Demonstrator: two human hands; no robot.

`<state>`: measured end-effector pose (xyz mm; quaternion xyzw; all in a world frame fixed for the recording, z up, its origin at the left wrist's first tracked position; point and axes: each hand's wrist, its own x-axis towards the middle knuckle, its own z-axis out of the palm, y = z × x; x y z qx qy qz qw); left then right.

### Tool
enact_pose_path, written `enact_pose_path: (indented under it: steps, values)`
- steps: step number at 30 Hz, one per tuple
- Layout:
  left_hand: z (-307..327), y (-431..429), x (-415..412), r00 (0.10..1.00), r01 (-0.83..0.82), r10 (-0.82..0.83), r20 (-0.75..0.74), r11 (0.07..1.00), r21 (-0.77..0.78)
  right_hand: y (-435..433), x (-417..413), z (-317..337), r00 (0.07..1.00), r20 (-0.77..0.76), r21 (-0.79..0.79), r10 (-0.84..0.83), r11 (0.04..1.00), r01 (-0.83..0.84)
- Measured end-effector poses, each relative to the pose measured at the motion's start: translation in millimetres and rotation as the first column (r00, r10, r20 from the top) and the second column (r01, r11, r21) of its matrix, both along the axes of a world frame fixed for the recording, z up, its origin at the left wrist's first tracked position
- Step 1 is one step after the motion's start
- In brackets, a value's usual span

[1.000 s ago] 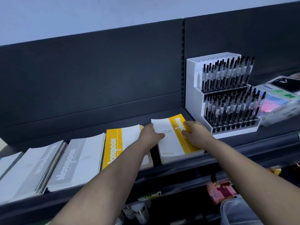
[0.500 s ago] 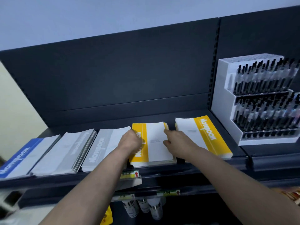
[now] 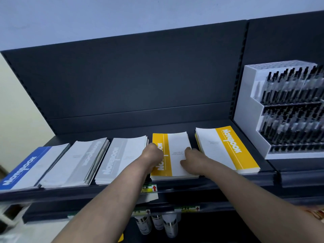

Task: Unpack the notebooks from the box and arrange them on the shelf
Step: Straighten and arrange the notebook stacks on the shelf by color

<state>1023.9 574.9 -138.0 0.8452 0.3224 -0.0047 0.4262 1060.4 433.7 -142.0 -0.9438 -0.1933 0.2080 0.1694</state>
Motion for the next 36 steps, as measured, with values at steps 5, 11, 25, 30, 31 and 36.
enact_pose_path:
  steps: [5, 11, 25, 30, 31, 36]
  values:
    - [0.5, -2.3, -1.0, 1.0, -0.027, 0.027, 0.01, 0.999, -0.035, 2.1, -1.8, 2.3, 1.0, 0.003, -0.016, -0.006, 1.0, 0.006]
    - [-1.7, -7.0, 2.3, 1.0, -0.018, 0.018, -0.002, 1.0, -0.024, -1.5, -1.9, 4.6, 1.0, 0.015, -0.005, -0.006, 1.0, 0.006]
    - [15.0, 18.9, -16.4, 0.989, -0.061, 0.036, 0.146, 0.983, 0.172, 8.8, -9.6, 14.0, 0.985, 0.169, 0.286, 0.022, 0.956, -0.07]
    - [24.2, 72.6, -45.3, 0.974, -0.21, 0.171, 0.151, 0.931, 0.299, 40.9, -19.5, 21.8, 1.0, 0.029, 0.442, 0.007, 0.897, -0.02]
    - [24.1, 81.7, -50.8, 0.976, -0.209, 0.177, 0.129, 0.929, 0.306, 49.5, -21.1, 22.0, 1.0, -0.001, 0.432, 0.015, 0.902, -0.014]
    - [19.4, 119.4, -68.3, 0.993, -0.118, 0.105, 0.06, 0.95, 0.289, 104.1, -30.6, 20.5, 0.999, -0.048, 0.385, 0.024, 0.923, -0.004]
